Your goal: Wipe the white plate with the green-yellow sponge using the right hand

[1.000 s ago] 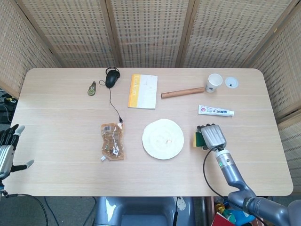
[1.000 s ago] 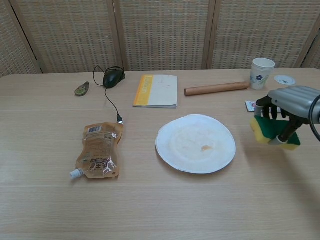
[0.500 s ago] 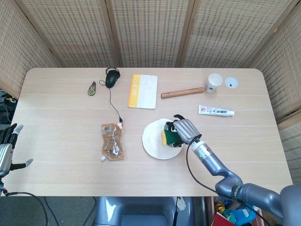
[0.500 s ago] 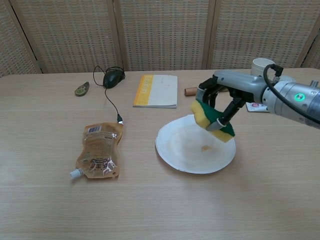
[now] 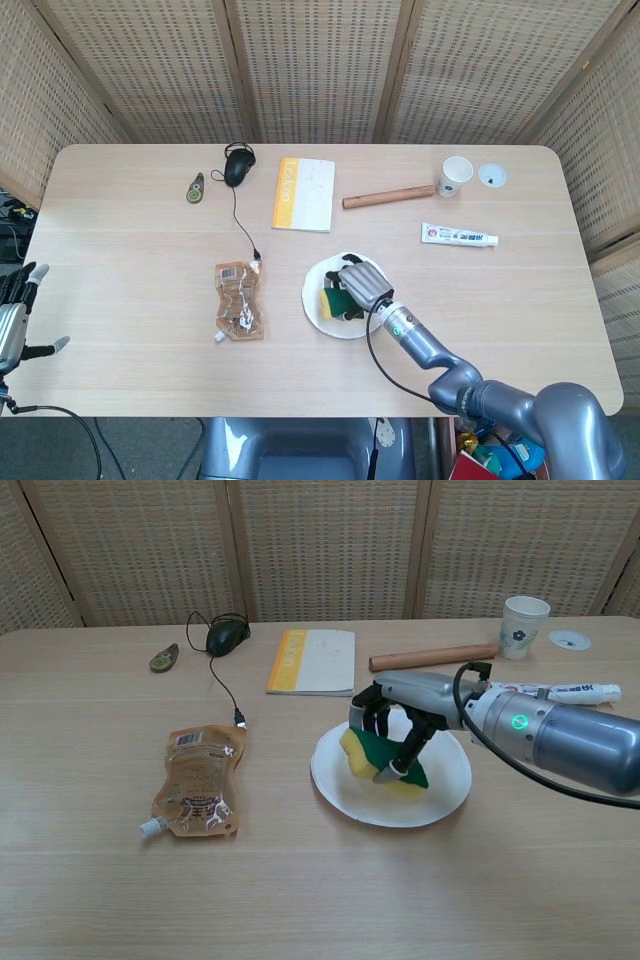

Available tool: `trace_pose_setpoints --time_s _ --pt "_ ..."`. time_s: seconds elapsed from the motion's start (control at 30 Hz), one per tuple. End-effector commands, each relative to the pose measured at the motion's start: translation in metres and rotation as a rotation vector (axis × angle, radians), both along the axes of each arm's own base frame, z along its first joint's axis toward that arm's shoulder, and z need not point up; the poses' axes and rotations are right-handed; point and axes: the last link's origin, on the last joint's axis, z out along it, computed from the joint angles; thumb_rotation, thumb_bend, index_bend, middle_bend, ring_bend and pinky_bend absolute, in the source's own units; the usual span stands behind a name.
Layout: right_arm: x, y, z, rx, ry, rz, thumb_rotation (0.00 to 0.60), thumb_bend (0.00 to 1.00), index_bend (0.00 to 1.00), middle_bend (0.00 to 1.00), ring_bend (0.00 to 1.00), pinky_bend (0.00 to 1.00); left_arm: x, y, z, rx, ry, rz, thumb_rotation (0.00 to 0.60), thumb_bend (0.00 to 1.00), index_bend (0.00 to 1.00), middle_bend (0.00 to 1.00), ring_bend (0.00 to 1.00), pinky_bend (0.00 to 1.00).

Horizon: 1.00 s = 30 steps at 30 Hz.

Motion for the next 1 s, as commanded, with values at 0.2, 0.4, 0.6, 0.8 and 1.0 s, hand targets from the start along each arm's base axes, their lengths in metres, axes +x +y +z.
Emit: trace_pose_setpoints --time_s 0.2,0.4,0.6,0.8,1.0 --pt "-0.004 0.001 -0.015 0.003 -0.005 0.003 0.6 0.14 0.46 0.54 0.44 0.12 0.0 0.0 0.0 0.002 -0.001 -0.001 0.6 0.0 0.0 0.0 0.0 0.0" --pt "-0.009 -0.001 -0.02 0.004 0.002 -0.008 0.6 0.15 0.47 0.54 0.44 0.12 -0.001 0.0 -0.002 -0.004 0.001 0.003 0.6 0.0 0.0 0.0 0.0 0.0" --pt "-0.015 -0.003 -0.023 0.011 0.007 -0.029 0.6 0.15 0.47 0.54 0.44 0.12 -0.002 0.001 -0.002 -0.005 0.002 0.007 0.6 0.0 0.0 0.0 0.0 0.0" --pt "-0.021 -0.003 -0.024 0.013 -0.004 -0.049 0.6 0.16 0.47 0.54 0.44 0.12 -0.002 0.001 -0.002 -0.006 0.002 0.008 0.6 0.0 0.0 0.0 0.0 0.0" --pt "-0.023 -0.004 -0.025 0.008 0.001 -0.045 0.6 0.17 0.47 0.54 0.44 0.12 -0.001 0.0 -0.003 -0.009 0.001 0.006 0.6 0.0 0.0 0.0 0.0 0.0"
